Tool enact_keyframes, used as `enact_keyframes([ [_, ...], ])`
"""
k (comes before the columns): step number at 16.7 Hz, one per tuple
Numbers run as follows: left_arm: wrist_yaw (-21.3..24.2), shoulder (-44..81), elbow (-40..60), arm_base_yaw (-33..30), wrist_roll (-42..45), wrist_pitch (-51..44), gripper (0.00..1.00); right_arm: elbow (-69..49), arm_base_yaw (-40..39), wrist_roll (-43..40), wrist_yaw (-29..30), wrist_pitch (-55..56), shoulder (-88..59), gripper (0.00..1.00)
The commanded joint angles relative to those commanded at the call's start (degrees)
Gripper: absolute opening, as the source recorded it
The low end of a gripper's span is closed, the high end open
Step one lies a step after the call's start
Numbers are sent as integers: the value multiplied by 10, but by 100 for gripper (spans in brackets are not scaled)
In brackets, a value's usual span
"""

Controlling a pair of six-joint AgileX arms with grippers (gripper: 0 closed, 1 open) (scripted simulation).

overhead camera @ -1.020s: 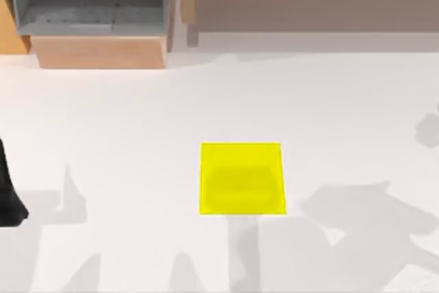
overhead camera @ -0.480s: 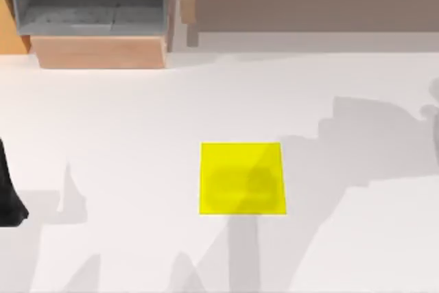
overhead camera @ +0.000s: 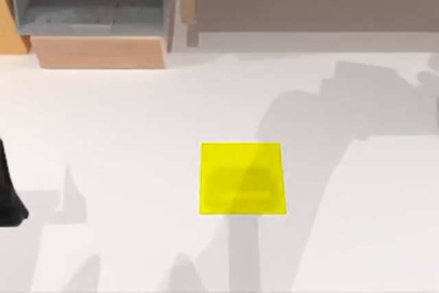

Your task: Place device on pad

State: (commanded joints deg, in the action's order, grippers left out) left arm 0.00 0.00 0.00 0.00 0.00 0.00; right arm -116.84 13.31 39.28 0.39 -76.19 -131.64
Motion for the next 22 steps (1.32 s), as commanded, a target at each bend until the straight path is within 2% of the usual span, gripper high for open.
enact_keyframes([
  [10, 0, 0, 0, 0, 0, 0, 100, -19, -2, -4, -1, 0, -12, 100],
  [17, 0, 0, 0, 0, 0, 0, 100, 105, -1, -4, 0, 164, -47, 100],
  [22, 0, 0, 0, 0, 0, 0, 100, 127, -1, -4, 0, 189, -54, 100],
])
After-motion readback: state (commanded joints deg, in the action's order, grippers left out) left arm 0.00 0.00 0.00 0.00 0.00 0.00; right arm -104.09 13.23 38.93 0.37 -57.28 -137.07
